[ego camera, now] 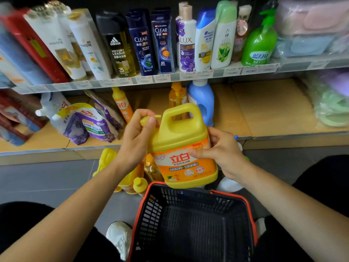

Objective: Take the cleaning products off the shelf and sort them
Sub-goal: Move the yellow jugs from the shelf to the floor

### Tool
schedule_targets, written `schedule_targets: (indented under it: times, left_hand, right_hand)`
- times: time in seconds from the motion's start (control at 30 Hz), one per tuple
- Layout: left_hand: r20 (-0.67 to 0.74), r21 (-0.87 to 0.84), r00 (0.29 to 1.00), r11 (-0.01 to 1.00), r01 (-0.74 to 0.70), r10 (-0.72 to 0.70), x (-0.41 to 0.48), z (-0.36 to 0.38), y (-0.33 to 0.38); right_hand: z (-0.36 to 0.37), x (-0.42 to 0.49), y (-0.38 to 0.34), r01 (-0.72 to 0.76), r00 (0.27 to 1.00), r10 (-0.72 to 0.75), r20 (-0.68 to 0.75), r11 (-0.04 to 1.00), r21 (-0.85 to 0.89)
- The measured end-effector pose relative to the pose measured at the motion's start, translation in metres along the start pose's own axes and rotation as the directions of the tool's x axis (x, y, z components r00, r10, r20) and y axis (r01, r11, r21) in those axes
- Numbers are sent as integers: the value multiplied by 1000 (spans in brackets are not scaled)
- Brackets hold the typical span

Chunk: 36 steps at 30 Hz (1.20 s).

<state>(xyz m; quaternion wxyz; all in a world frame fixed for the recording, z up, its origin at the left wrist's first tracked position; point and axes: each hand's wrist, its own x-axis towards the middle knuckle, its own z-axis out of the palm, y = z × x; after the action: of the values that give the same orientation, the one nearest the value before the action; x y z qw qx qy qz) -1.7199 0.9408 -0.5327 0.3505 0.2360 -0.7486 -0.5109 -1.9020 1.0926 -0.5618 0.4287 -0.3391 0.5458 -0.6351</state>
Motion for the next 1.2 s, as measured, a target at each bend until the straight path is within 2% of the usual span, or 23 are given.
schedule_targets:
  times: [0.1,0.27,0.5,0.67,0.8,0.93,1.03,1.1,1.2]
  left_hand:
    - [27,-53,999,997,49,-48,3,-8,8]
    - [72,14,996,999,52,-53,6,-21,21]
    - [-72,81,996,995,56,-50,-4,-16,24]
    - [-24,27,998,998,51,-51,-4,-16,23]
    - [-5,-149,995,984,102,-104,-6,-13,19]
    - [127,-180,970,957,227,-206,-8,-13,13]
    - [332,-120,881,911,395,-338,-16,-9,2]
    - [443,-60,813,893,446,-376,-22,-5,-5]
    - [379,-145,823,852,503,-422,-28,-1,-9]
  right_hand:
    - [2,0,1,-52,998,49,39,997,64]
    - [3,-1,-3,-43,993,33,114,995,94]
    - [6,-1,-5,-10,989,1,149,998,60]
    - [2,2,-2,-22,993,13,118,996,82]
    - [-1,7,0,-81,994,68,88,985,149]
    - [-4,13,-3,-132,991,135,-1,970,204]
    - [-6,16,-6,-144,984,166,-62,953,267]
    - [-9,19,-8,-155,975,197,-106,936,316]
    - [-12,21,-13,-210,950,276,-146,911,355]
